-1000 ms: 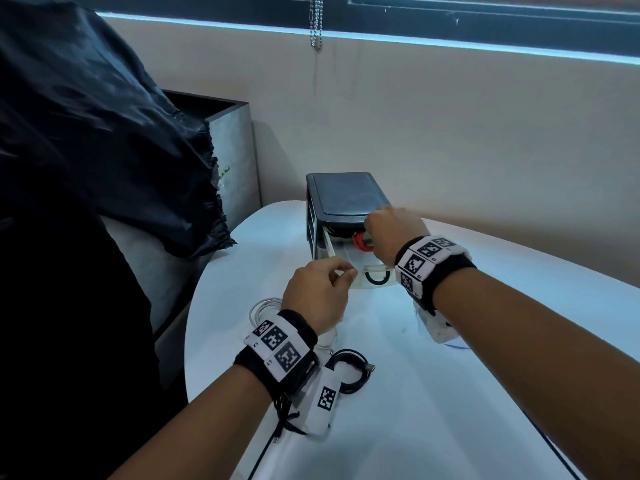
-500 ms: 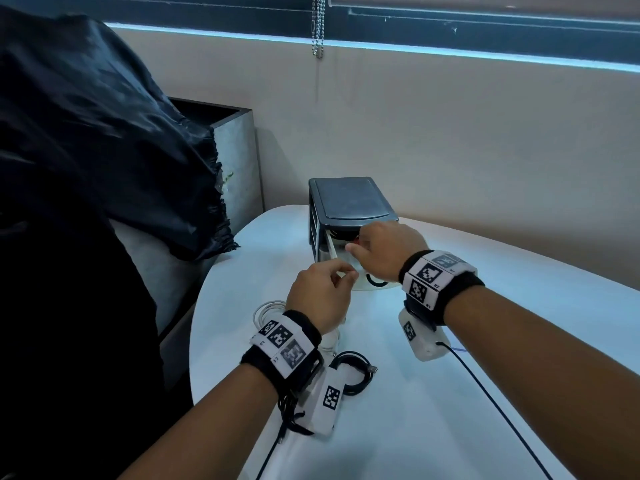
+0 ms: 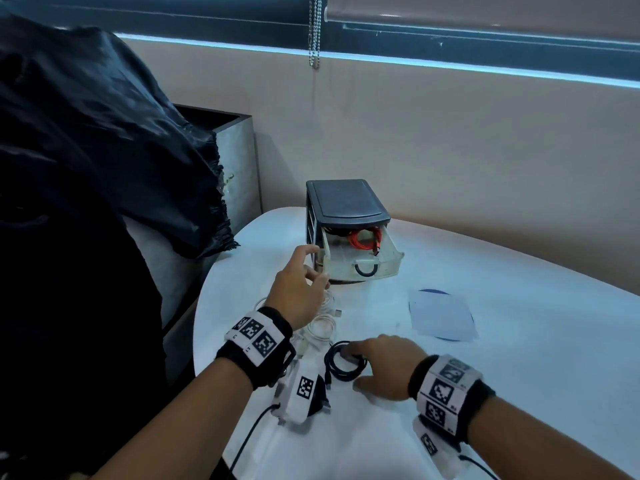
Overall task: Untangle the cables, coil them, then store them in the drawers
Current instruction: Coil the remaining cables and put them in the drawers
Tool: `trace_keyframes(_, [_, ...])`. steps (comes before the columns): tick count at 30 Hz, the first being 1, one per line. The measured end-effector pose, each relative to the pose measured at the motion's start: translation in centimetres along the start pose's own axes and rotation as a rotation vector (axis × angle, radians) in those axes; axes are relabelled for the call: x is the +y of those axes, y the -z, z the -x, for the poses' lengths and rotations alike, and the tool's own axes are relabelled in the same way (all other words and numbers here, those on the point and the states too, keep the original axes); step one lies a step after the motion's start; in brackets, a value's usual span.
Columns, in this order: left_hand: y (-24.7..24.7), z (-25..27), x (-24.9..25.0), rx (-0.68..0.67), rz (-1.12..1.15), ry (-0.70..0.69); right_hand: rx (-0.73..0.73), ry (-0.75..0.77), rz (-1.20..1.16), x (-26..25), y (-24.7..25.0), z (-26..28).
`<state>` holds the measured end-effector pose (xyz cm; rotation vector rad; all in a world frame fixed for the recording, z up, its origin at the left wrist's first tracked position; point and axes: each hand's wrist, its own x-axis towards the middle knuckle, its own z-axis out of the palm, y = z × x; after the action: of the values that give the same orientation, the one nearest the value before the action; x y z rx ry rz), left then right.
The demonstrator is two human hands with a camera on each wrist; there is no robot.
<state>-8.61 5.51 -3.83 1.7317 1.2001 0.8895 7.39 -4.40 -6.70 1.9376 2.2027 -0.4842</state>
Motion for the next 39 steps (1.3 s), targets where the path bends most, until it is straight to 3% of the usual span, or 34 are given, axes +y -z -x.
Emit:
trace_keyframes(6, [1.8,0.2,-0.2,0.045,0.056,0.047,0.078,-0.021,0.183,0.8,-1.3,1.4])
trace_keyframes(8, [2.4,0.2,-0.5,0.049,0.053,0.055,0.1,-0.036,0.147,1.2,-0.6,2.2])
trace_keyframes(16, [3.3,0.4,-2.6,0.039,0.079,0.122,0.405,0.029,-0.137,0.4,10.8,4.8])
trace_keyframes(21, [2.5,0.7,-3.0,0.009,0.071,0.125,0.627,0.014,-0.054,-0.7,15.5,0.8])
trace_keyframes(23, [2.0,0.8,-2.8,-0.013,0.059,0.113,0.582,-0.047,-0.016,-0.5,15.6,-1.9])
trace_keyframes(26, [1.2,1.0,-2.3,-0.046,0.037,0.093,0.349,-0.162,0.071,0.3,14.4,-5.7])
trace_keyframes(28, [0.9,1.0,-2.1,-0.055,0.022,0.076,0.293,-0.209,0.115,0.8,13.7,-6.8])
trace_keyframes(34, [0.1,0.4,-1.9,-0.058,0.005,0.053,0.517,-0.04,0.138,0.5,12.6,-7.4])
trace_keyframes(39, [-1.2,0.0,-1.8,-0.065,0.038,0.054,0.552,-0.056,0.088,-0.5,11.6,-8.5])
